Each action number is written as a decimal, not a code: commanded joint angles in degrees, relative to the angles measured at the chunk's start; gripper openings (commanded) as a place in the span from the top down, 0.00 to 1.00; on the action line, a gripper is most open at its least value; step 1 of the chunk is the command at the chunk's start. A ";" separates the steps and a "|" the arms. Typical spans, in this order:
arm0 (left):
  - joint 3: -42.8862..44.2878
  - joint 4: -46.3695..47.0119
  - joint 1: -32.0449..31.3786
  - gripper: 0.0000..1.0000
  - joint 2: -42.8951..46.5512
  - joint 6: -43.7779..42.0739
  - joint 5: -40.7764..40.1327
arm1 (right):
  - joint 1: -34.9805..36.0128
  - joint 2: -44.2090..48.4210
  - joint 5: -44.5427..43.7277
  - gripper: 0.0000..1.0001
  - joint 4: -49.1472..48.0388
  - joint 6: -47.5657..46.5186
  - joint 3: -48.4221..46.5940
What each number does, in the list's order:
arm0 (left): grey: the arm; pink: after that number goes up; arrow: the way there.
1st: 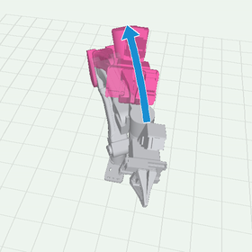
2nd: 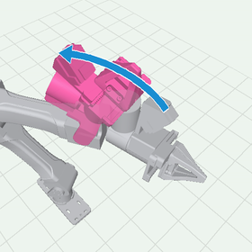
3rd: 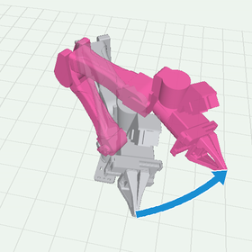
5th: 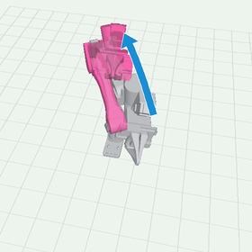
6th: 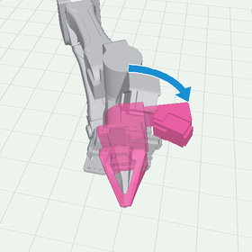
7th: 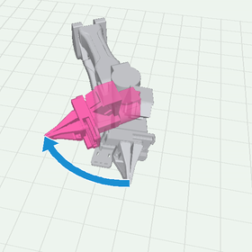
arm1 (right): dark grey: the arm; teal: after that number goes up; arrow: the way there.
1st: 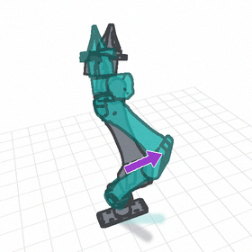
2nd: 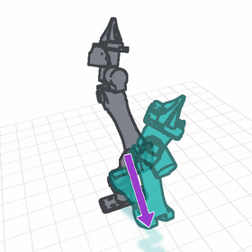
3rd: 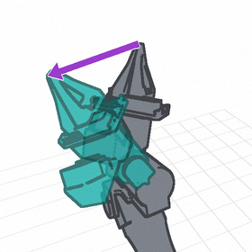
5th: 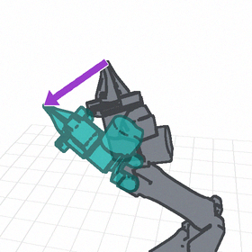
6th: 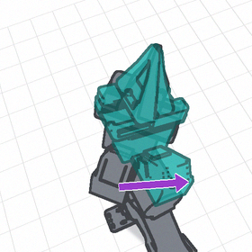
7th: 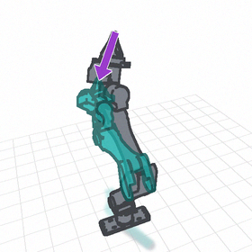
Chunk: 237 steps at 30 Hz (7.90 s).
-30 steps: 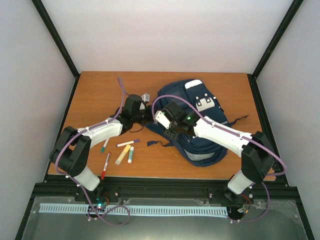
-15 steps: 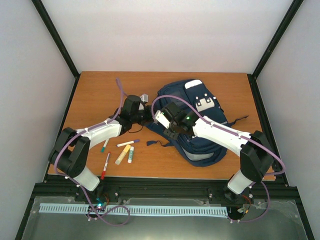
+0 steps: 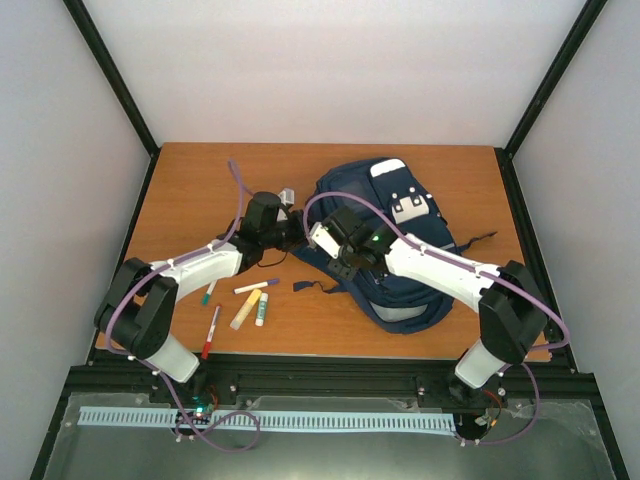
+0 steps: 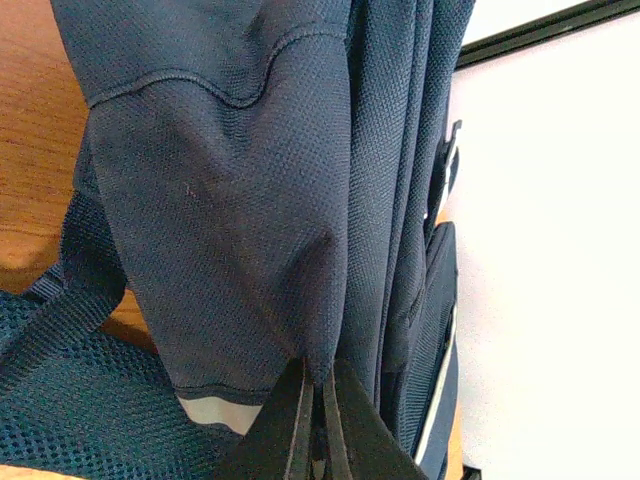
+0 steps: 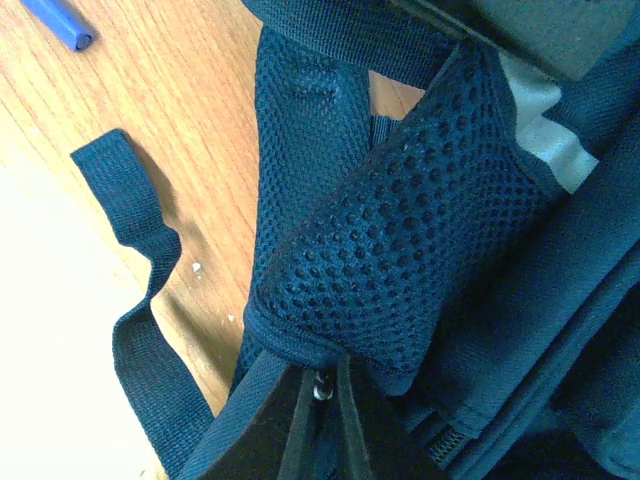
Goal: Pack the student bag
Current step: Zip the student bag at the center of the board.
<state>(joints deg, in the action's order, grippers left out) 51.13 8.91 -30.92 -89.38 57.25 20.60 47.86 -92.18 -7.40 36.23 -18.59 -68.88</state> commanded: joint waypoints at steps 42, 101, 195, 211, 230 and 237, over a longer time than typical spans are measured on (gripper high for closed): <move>11.12 -8.80 -16.25 0.99 18.94 -13.07 -20.96 | -2.93 18.65 6.73 0.69 1.74 -0.72 3.85; 15.66 0.82 -21.63 0.99 2.97 -21.92 -25.59 | -29.07 30.59 43.44 0.68 3.55 -5.95 14.20; 15.63 -0.06 -23.04 0.99 8.81 -15.75 -19.73 | -19.14 12.77 32.36 0.72 -4.58 6.65 -3.17; 16.06 -6.48 -22.82 0.99 12.29 -22.65 -24.28 | -21.53 18.18 41.48 0.53 6.37 -5.72 -1.20; 21.01 -14.23 -22.52 0.99 9.28 -27.63 -21.25 | -21.75 24.83 39.04 0.51 14.15 -28.37 3.52; 21.54 -14.54 -22.32 0.99 8.72 -27.74 -20.57 | -21.76 25.08 36.70 0.54 13.75 -31.69 4.12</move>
<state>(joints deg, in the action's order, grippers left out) 67.26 -11.05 -52.99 -81.69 31.42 -2.42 26.28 -67.88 31.22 50.50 -47.00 -65.84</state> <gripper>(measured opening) 0.018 0.464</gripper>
